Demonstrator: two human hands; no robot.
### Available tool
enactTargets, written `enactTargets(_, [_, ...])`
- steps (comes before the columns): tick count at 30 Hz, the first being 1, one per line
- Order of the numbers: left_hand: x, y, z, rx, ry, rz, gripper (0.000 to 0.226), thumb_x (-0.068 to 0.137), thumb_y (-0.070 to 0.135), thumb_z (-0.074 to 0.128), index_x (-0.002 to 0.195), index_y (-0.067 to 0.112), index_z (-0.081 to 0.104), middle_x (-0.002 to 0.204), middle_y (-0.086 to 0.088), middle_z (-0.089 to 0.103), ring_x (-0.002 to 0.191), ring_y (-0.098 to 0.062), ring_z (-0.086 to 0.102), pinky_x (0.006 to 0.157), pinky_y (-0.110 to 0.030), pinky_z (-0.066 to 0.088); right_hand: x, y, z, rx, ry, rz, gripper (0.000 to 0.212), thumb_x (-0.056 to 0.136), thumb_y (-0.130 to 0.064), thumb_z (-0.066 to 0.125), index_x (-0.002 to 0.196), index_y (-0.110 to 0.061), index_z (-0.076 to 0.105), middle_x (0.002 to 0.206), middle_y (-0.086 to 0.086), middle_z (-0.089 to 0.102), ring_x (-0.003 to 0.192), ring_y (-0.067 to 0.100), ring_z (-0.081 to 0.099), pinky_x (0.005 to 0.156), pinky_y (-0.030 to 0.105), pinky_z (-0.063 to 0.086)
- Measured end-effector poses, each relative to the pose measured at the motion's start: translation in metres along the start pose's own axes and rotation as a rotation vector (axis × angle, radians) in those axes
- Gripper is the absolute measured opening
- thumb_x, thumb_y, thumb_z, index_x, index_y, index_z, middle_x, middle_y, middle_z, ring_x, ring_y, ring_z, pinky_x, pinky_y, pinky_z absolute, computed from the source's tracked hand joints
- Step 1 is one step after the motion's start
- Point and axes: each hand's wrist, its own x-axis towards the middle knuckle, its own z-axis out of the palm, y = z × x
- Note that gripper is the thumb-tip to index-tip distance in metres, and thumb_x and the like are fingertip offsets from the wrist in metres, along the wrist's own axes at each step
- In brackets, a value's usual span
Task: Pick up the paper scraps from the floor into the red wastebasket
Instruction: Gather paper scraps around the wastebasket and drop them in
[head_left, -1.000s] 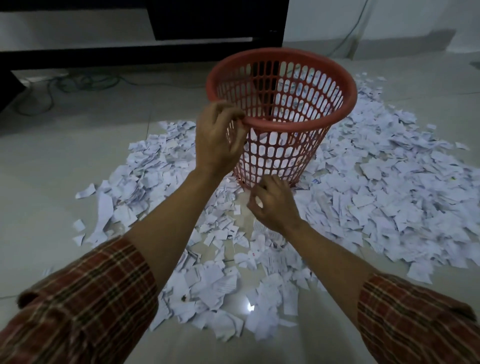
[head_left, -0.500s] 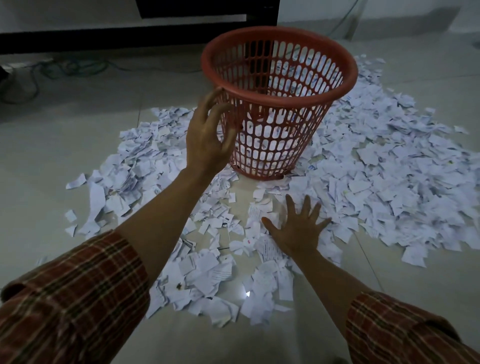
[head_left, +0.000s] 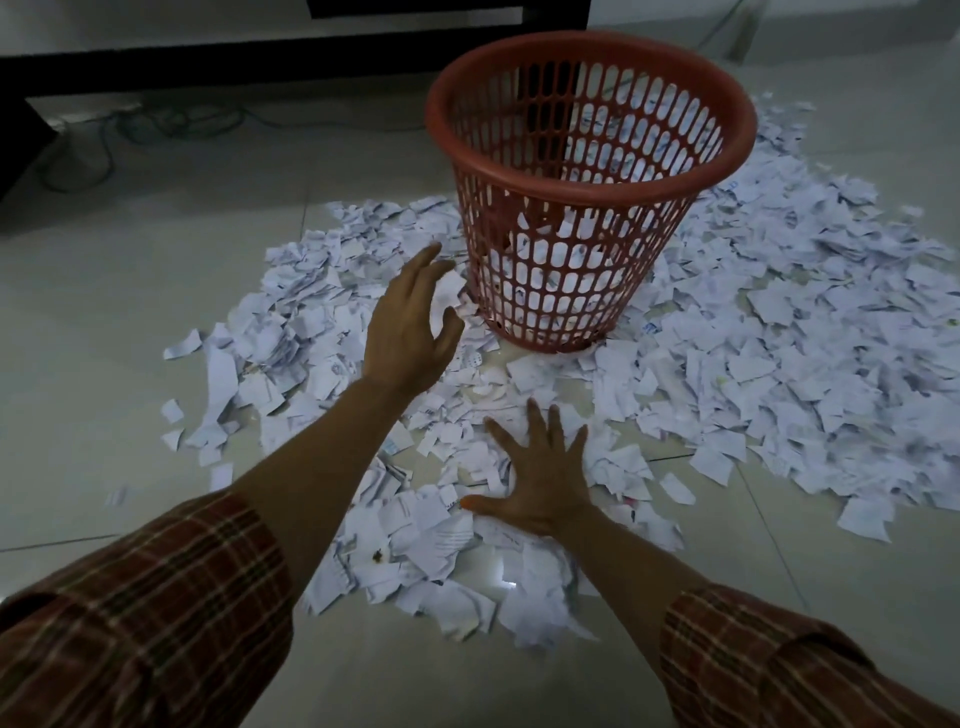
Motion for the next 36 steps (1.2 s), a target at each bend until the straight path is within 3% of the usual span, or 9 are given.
enactTargets(3, [-0.020, -0.013, 0.000, 0.037, -0.082, -0.046, 0.048, 0.086, 0.019, 0.056, 0.134, 0.013, 0.049, 0.149, -0.004, 0.040, 0.128, -0.024, 0.047, 0.094, -0.042, 0.050, 0.000, -0.011, 0.010, -0.039, 0.031, -0.079, 0.100, 0.063, -0.098, 0.028, 0.148, -0.052, 0.005, 0.161, 0.012, -0.007, 0.147, 0.039, -0.007, 0.108, 0.071, -0.007])
enactTargets(7, [-0.048, -0.026, -0.001, 0.071, -0.143, -0.082, 0.048, 0.087, 0.019, 0.057, 0.134, 0.013, 0.048, 0.148, -0.007, 0.042, 0.126, -0.027, 0.048, 0.095, -0.042, 0.048, 0.005, -0.021, 0.019, -0.022, 0.253, -0.138, 0.069, 0.079, -0.079, 0.042, 0.134, -0.037, 0.052, 0.143, 0.017, 0.045, 0.128, 0.040, 0.042, 0.102, 0.062, 0.030])
enactTargets(10, [-0.065, -0.035, 0.001, 0.125, -0.216, -0.130, 0.052, 0.087, 0.027, 0.057, 0.136, 0.014, 0.046, 0.149, -0.009, 0.040, 0.127, -0.031, 0.048, 0.096, -0.046, 0.048, 0.007, -0.022, 0.018, -0.048, 0.345, -0.198, 0.053, 0.081, -0.067, 0.052, 0.118, -0.031, 0.063, 0.122, 0.011, 0.057, 0.106, 0.031, 0.052, 0.083, 0.044, 0.041])
enactTargets(13, [-0.083, -0.042, 0.002, 0.200, -0.305, -0.214, 0.065, 0.085, 0.048, 0.046, 0.142, 0.017, 0.040, 0.152, -0.009, 0.036, 0.133, -0.032, 0.042, 0.103, -0.054, 0.040, 0.011, -0.023, 0.017, -0.046, 0.350, -0.230, 0.041, 0.081, -0.056, 0.053, 0.105, -0.026, 0.065, 0.106, 0.009, 0.059, 0.094, 0.030, 0.053, 0.073, 0.039, 0.042])
enactTargets(15, [-0.096, -0.046, 0.003, 0.276, -0.373, -0.308, 0.076, 0.083, 0.061, 0.038, 0.148, 0.022, 0.031, 0.158, -0.006, 0.025, 0.142, -0.031, 0.027, 0.112, -0.059, 0.023, 0.016, -0.022, 0.016, -0.010, 0.354, -0.240, 0.033, 0.079, -0.046, 0.055, 0.096, -0.019, 0.064, 0.097, 0.010, 0.058, 0.086, 0.032, 0.053, 0.067, 0.038, 0.045])
enactTargets(18, [-0.117, -0.057, 0.002, 0.421, -0.462, -0.507, 0.084, 0.084, 0.077, 0.032, 0.153, 0.033, 0.012, 0.163, -0.003, 0.001, 0.149, -0.031, -0.003, 0.111, -0.065, -0.006, 0.025, -0.018, 0.011, 0.075, 0.394, -0.253, 0.023, 0.073, -0.028, 0.058, 0.088, -0.012, 0.062, 0.087, 0.013, 0.054, 0.077, 0.031, 0.052, 0.056, 0.036, 0.046])
enactTargets(24, [-0.144, -0.074, -0.011, 0.363, -0.541, -0.854, 0.117, 0.051, 0.099, 0.027, 0.148, 0.046, -0.013, 0.156, -0.008, -0.030, 0.143, -0.040, -0.024, 0.107, -0.071, -0.005, 0.034, -0.018, 0.000, 0.173, 0.386, -0.320, 0.035, 0.059, -0.007, 0.080, 0.089, -0.006, 0.062, 0.085, 0.016, 0.051, 0.075, 0.033, 0.055, 0.051, 0.032, 0.048])
enactTargets(29, [-0.147, -0.075, 0.002, 0.176, -0.618, -0.775, 0.130, 0.036, 0.106, 0.025, 0.144, 0.051, -0.019, 0.154, -0.010, -0.035, 0.142, -0.042, -0.024, 0.108, -0.071, -0.007, 0.041, -0.025, -0.009, 0.240, 0.428, -0.281, 0.031, 0.062, -0.009, 0.080, 0.085, -0.005, 0.060, 0.084, 0.015, 0.049, 0.077, 0.030, 0.052, 0.054, 0.026, 0.037])
enactTargets(36, [-0.130, -0.057, 0.026, 0.149, -0.636, -0.618, 0.138, 0.039, 0.103, 0.039, 0.143, 0.044, -0.030, 0.153, -0.010, -0.035, 0.142, -0.039, -0.025, 0.110, -0.066, -0.010, 0.049, -0.031, -0.025, 0.325, 0.524, -0.308, 0.018, 0.069, -0.016, 0.065, 0.081, -0.005, 0.058, 0.082, 0.012, 0.046, 0.072, 0.025, 0.046, 0.058, 0.032, 0.045])
